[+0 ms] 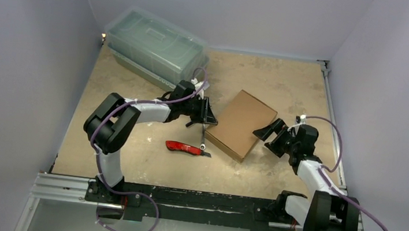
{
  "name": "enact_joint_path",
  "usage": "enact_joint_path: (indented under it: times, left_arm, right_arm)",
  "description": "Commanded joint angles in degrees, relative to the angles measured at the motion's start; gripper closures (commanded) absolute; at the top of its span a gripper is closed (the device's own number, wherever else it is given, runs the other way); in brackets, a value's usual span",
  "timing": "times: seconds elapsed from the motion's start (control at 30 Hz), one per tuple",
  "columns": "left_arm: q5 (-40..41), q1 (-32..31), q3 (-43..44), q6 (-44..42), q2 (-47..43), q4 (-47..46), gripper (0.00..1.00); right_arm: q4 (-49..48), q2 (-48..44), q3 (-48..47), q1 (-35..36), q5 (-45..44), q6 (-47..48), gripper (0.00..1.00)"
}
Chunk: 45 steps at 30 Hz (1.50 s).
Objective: Unpack the express box
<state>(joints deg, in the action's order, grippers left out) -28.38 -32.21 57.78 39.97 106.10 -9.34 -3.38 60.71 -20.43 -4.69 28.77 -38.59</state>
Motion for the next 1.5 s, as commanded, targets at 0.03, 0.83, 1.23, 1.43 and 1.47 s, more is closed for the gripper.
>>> enact_joint_path:
  times: [0.03,0.83,1.23,1.43,1.47]
  left_arm:
    - [9.09,2.55,-4.96,-2.58,4.11,6.83,0.81]
    - [6.54,2.81,-6.02,-2.3,5.12,4.5,0.84]
    - [3.78,1.49,-4.74,-2.16,6.29,3.35,0.85]
    - [3.63,-5.95,0.78,0.35,8.37,2.93,0.85]
    - [3.46,-7.29,1.67,1.06,8.83,2.44,0.85]
  right_arm:
    - [-10.37,5.11,1.47,-2.5,6.57,-3.25,0.01]
    - [-23.47,27.54,-5.26,-3.4,10.79,-5.66,0.01]
    - [-35.8,26.82,-2.9,-2.98,21.14,-10.94,0.06]
    - [-23.55,13.36,-5.29,-1.47,19.49,-8.87,0.06]
    - [-19.82,10.94,-6.39,-1.46,18.31,-7.7,0.06]
